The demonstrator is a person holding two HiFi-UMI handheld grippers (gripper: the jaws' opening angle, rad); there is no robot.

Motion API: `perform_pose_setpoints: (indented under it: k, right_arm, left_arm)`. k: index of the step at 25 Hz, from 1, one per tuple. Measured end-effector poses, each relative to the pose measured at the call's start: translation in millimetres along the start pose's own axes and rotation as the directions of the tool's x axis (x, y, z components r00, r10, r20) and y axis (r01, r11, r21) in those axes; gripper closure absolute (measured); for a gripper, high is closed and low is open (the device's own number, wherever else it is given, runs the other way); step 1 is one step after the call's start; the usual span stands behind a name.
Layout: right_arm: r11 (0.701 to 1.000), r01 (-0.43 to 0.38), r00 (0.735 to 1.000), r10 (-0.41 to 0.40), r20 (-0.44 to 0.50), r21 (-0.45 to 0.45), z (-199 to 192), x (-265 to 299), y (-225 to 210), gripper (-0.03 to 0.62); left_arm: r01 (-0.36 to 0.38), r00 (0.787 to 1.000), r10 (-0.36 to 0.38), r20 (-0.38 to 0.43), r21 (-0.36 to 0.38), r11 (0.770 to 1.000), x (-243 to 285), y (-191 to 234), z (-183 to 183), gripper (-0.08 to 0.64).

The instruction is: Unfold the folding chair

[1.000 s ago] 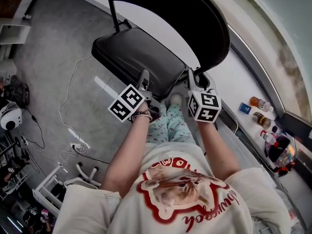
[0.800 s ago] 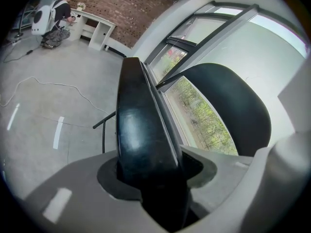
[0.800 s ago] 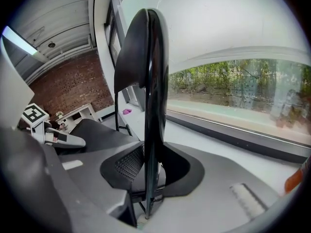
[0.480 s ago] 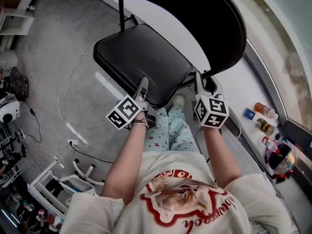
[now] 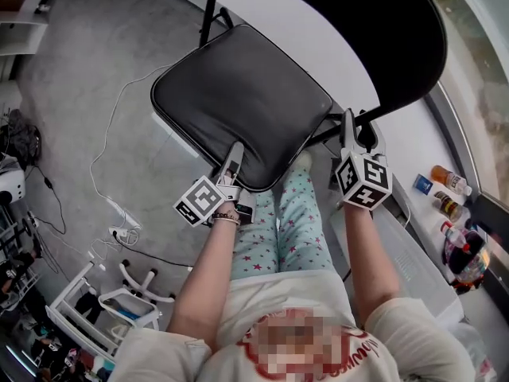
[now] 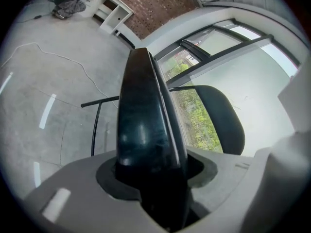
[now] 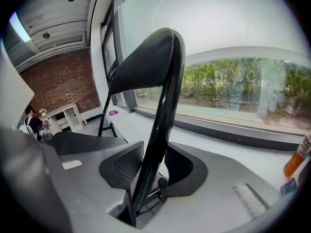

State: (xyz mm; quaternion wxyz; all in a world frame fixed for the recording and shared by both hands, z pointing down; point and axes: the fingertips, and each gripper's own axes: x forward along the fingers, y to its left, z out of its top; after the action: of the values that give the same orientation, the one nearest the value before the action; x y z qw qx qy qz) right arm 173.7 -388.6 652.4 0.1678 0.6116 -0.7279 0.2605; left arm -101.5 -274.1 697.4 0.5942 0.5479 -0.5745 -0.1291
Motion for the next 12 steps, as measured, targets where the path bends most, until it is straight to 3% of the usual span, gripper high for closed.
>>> perform_pose_setpoints:
  k: [5,8,10,12]
  right_arm:
    - [0.995,0.092,0.996,-0.093,-0.015,-0.022,-21,5,-12,0.408]
    - [0.986,0.162,0.985,-0.159,-0.068,0.038,-52,0,-18,0.253]
    - [0.988,0.147,0.984,-0.14,-0.113,0.054,-72,-2,-8,0.279]
    - [0.993,0.112,0.984,-0.106,-0.145,0.034,-85,2,6,0.348]
  left_arm:
    - [0.057,0.998,-0.057,0.002,-0.033,0.998,-2,22,-6,0.324]
    - [0.069,0.997,-0.07,-0.015,-0.063,0.996,0,31,-4,0.322]
    - [0.07,0.997,-0.072,-0.023,-0.083,0.994,-3,38,-2,0.321]
    - [0.073,0.997,-0.076,-0.025,-0.093,0.993,-3,43,1,0.317]
